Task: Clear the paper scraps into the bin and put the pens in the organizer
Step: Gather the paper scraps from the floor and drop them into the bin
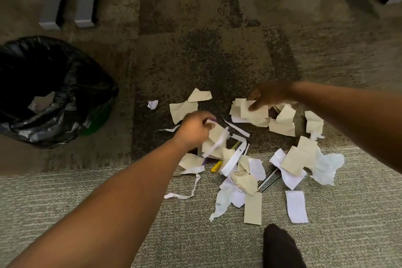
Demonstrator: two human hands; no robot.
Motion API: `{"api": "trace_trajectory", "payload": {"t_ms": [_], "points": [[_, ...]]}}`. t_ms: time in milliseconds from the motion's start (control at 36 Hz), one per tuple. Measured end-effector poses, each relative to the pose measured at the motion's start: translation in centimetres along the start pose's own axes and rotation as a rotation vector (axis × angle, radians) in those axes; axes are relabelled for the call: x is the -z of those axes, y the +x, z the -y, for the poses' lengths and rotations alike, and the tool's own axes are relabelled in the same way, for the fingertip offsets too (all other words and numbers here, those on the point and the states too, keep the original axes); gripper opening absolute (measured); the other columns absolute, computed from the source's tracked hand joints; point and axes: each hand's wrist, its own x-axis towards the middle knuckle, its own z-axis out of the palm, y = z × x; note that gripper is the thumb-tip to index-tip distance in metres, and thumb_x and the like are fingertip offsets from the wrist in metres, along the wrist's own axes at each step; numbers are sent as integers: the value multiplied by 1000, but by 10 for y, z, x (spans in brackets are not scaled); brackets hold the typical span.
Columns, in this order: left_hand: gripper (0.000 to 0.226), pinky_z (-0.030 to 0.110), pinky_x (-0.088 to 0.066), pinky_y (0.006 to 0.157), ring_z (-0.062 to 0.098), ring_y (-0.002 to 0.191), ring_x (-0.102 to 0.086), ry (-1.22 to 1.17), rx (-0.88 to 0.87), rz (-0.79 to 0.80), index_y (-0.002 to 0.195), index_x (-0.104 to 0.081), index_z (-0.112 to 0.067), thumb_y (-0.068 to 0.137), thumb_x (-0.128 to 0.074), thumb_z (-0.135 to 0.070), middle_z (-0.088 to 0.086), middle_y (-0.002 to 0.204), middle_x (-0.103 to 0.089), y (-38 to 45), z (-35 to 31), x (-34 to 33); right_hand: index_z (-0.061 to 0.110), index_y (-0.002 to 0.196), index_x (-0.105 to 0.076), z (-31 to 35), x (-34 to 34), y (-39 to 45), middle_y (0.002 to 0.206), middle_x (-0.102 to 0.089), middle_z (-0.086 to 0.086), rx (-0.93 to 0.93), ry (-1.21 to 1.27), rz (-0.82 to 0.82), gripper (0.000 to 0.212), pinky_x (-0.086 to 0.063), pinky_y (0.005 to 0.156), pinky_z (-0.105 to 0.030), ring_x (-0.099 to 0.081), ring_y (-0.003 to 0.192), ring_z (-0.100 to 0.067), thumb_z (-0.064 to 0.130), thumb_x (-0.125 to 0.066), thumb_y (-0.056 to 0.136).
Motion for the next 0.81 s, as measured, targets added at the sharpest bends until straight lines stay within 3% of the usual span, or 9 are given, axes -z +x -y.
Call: {"api": "trace_trajectory", "payload": {"t_ms": [83, 167, 222, 278, 389, 472, 556, 667, 806], "points": [[32, 25, -48, 76, 21, 89, -61, -193, 121, -143, 121, -64, -23, 89, -68, -18, 1, 92, -59, 10, 0, 14, 8, 130, -57, 2, -2, 9, 127, -61, -7, -8, 22, -44, 47, -48, 71, -20, -59, 97, -18, 25, -69, 88], [51, 28, -54, 78, 18, 97, -61, -310, 217, -141, 138, -52, -22, 90, -67, -19, 1, 107, -59, 21, 4, 30, 12, 129, -58, 5, -2, 16, 132, -59, -9, -8, -103, -108, 48, -42, 91, -31, -56, 115, -24, 37, -65, 90], [46, 23, -53, 77, 14, 96, -62, -313, 234, -183, 135, -56, -18, 90, -67, -18, 4, 117, -65, 27, 9, 37, 14, 130, -58, 7, -5, 19, 132, -59, -9, 0, -155, -122, 49, -43, 98, -36, -55, 119, -25, 40, -64, 89], [35, 17, -47, 73, 7, 87, -60, -259, 269, -256, 124, -64, -16, 90, -68, -20, 2, 117, -68, 34, 12, 41, 16, 128, -60, 7, -9, 22, 131, -60, -7, 11, -175, -128, 49, -45, 98, -37, -56, 118, -25, 41, -66, 87], [32, 22, -41, 82, 12, 95, -58, -140, 324, -298, 119, -67, -17, 89, -68, -29, -1, 116, -67, 50, 15, 44, 19, 122, -64, 4, -21, 27, 125, -63, -7, 69, -263, -153, 40, -47, 93, -34, -57, 111, -24, 34, -68, 85], [25, 25, -43, 82, 18, 97, -61, -33, 275, -248, 112, -69, -13, 90, -67, -26, 4, 111, -69, 59, 12, 42, 21, 121, -62, -1, -28, 29, 126, -62, -5, 121, -277, -178, 39, -42, 89, -27, -56, 112, -23, 30, -70, 84], [19, 28, -47, 80, 20, 92, -61, 13, 224, -185, 104, -69, -10, 90, -66, -23, 9, 107, -68, 68, 6, 40, 19, 127, -55, -5, -35, 28, 129, -60, -8, 153, -245, -190, 48, -46, 96, -35, -56, 115, -26, 25, -73, 82], [41, 32, -45, 98, 27, 115, -58, 44, 154, -149, 126, -61, -8, 88, -70, -19, 13, 125, -63, 79, -1, 31, 17, 141, -42, -8, -42, 26, 135, -56, -11, 148, -251, -184, 66, -45, 99, -40, -54, 121, -30, 27, -72, 83], [72, 33, -30, 110, 31, 136, -39, 145, 166, -90, 145, -37, -7, 83, -74, -17, 15, 148, -42, 83, 7, 22, 17, 131, -58, -20, -46, 26, 134, -57, -7, 135, -239, -175, 49, -41, 98, -33, -51, 123, -26, 28, -69, 85]]}}
